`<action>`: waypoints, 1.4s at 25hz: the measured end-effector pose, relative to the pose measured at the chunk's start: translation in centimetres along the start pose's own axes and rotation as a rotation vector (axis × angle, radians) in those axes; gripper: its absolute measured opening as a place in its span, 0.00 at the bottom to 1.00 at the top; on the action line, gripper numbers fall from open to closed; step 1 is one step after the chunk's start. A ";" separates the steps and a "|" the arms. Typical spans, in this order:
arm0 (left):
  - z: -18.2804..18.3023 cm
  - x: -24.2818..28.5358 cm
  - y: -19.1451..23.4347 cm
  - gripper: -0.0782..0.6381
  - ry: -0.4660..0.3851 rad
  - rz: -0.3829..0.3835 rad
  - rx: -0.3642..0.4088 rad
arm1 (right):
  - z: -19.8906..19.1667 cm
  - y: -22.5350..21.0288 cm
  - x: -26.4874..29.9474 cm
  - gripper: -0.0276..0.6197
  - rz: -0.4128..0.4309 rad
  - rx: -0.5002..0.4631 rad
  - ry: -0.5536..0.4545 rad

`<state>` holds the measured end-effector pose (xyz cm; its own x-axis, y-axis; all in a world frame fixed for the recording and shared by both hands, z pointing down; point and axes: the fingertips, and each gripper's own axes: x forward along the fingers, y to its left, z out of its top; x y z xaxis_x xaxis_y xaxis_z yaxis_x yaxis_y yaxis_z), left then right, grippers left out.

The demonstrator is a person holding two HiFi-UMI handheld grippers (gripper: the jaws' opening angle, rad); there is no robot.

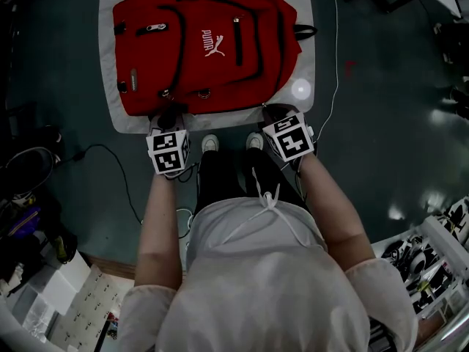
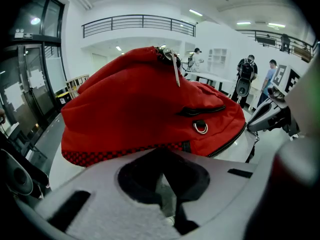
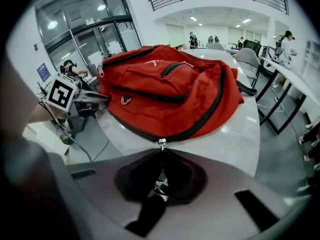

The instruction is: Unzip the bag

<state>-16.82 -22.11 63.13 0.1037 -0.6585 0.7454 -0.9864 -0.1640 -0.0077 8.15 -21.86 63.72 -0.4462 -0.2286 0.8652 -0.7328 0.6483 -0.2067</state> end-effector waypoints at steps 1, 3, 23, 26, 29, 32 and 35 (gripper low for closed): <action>0.0 0.0 0.0 0.14 0.000 0.001 -0.001 | -0.1 -0.5 -0.2 0.09 -0.010 0.001 0.002; 0.0 0.0 -0.1 0.14 0.000 0.002 -0.004 | 0.0 -1.5 -0.6 0.09 -0.042 -0.017 0.004; -0.1 -0.4 -0.5 0.14 -0.040 -0.041 -0.146 | 2.9 -2.3 -3.4 0.19 -0.167 0.132 -0.211; 1.0 -1.9 -1.2 0.14 -0.077 -0.050 -0.138 | 4.9 -0.7 -4.7 0.18 -0.155 0.141 -0.265; 3.0 -3.7 -2.1 0.14 -0.137 -0.089 -0.150 | 6.9 0.4 -6.1 0.11 -0.161 0.124 -0.317; 6.6 -6.2 -3.6 0.14 -0.242 -0.161 -0.157 | 9.1 1.6 -7.6 0.09 -0.165 0.101 -0.382; 11.1 -9.3 -5.5 0.14 -0.367 -0.235 -0.122 | 11.2 2.8 -9.6 0.09 -0.164 0.089 -0.463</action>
<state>-10.97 -23.25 48.84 0.3431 -0.8341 0.4320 -0.9363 -0.2670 0.2281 4.63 -25.98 49.68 -0.4877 -0.6337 0.6005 -0.8444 0.5170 -0.1401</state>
